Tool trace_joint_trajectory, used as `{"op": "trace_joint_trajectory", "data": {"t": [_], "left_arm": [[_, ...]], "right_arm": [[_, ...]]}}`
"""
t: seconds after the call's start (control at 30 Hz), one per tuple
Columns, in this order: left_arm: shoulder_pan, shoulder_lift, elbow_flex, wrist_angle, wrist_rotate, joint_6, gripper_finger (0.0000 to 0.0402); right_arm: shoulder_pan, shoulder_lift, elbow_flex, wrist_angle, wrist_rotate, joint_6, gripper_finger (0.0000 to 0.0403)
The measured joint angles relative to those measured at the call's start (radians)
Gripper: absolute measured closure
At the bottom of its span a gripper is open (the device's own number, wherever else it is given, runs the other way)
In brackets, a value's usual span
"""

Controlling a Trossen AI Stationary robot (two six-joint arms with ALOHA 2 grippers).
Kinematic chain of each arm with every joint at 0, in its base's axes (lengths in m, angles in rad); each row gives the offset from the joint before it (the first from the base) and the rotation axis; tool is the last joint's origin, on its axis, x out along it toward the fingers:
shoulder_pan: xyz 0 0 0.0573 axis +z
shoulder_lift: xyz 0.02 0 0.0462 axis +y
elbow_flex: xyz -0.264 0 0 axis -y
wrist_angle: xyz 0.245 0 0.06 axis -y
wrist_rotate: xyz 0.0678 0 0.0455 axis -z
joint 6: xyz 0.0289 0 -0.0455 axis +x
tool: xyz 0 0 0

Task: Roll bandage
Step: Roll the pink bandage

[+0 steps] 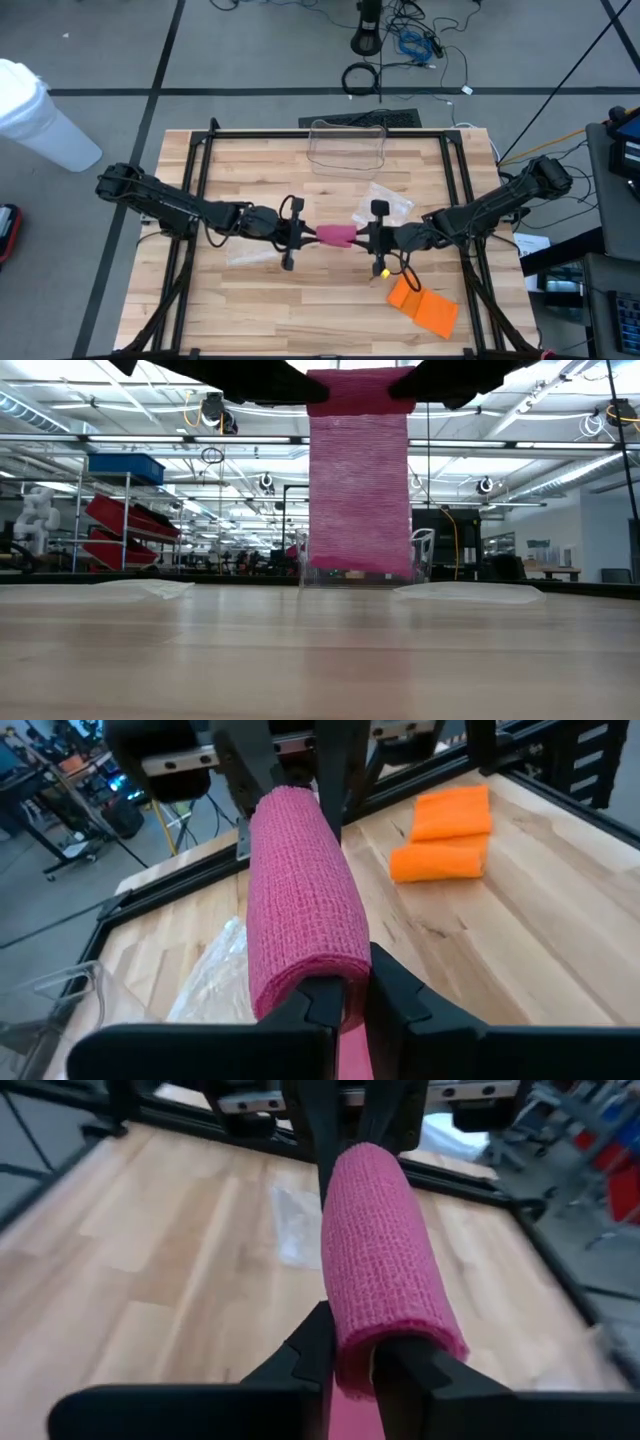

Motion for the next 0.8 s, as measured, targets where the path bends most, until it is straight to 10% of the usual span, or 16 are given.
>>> {"op": "trace_joint_trajectory", "data": {"t": [0.5,0.8], "left_arm": [[-0.080,-0.002,0.001,-0.027,-0.163,0.232,0.0379],[-0.095,-0.001,0.001,-0.028,-0.177,0.175,0.0362]], "right_arm": [[-0.053,-0.001,-0.001,0.063,-0.200,0.311,0.0348],[-0.062,-0.002,-0.001,0.054,-0.211,0.167,0.0385]]}}
